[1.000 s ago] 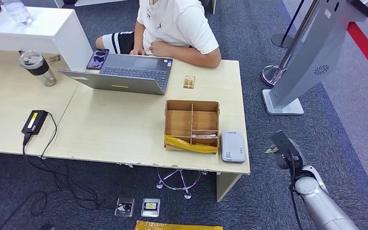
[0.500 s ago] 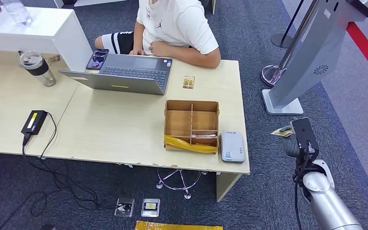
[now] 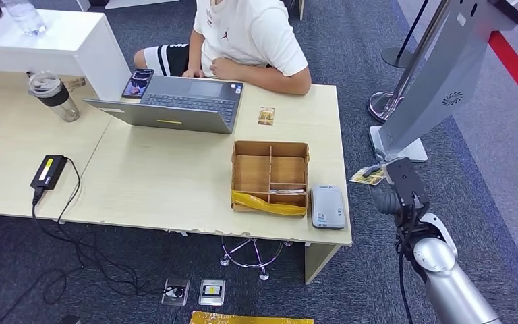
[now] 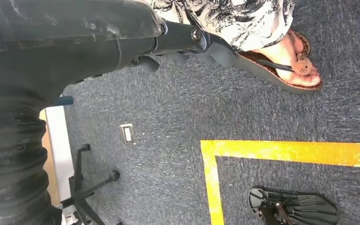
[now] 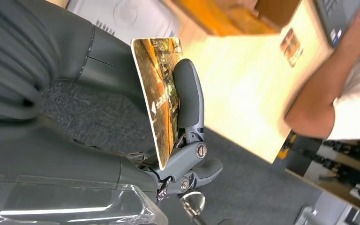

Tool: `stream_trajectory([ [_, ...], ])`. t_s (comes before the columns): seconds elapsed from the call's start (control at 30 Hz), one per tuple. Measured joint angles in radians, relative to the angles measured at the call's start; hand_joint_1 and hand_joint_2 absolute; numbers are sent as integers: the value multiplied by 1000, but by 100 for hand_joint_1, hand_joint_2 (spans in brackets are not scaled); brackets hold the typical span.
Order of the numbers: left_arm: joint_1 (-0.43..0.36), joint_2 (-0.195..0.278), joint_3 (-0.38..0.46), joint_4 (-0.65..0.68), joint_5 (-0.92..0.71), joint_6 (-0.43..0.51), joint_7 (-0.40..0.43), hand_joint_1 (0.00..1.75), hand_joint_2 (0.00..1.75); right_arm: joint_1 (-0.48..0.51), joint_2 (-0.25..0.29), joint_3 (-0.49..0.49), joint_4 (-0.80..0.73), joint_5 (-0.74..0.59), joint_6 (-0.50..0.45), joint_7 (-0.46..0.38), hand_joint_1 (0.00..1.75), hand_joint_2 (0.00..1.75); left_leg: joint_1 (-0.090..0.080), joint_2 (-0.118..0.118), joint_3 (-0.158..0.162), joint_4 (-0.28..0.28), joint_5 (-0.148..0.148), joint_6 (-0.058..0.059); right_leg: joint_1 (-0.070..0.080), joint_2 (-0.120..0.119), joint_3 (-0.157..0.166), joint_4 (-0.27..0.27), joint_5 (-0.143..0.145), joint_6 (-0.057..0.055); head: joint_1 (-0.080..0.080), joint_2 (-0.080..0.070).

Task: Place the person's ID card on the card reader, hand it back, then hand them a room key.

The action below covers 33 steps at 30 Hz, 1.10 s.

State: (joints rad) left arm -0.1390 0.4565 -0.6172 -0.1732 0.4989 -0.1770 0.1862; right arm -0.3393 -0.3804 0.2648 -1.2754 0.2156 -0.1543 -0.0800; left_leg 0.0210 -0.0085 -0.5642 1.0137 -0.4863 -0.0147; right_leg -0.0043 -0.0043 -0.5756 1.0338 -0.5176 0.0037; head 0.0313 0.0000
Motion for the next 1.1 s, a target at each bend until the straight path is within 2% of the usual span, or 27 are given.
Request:
stream_trajectory([
  [0.47,-1,-2,-5,0,26,15,7,0,175,-22,91,127,67,120,11,-17,175,175,0,0,0,0,0,0,0,0,0,0,0,0,0,0],
  [0.73,-1,-10,-5,0,57,46,39,0,175,-75,139,181,164,206,36,0,175,175,0,0,0,0,0,0,0,0,0,0,0,0,0,0],
  [1.1,-1,-18,-5,0,87,82,67,0,175,-143,171,196,282,198,-8,26,175,175,0,0,0,0,0,0,0,1,0,0,0,0,0,0],
])
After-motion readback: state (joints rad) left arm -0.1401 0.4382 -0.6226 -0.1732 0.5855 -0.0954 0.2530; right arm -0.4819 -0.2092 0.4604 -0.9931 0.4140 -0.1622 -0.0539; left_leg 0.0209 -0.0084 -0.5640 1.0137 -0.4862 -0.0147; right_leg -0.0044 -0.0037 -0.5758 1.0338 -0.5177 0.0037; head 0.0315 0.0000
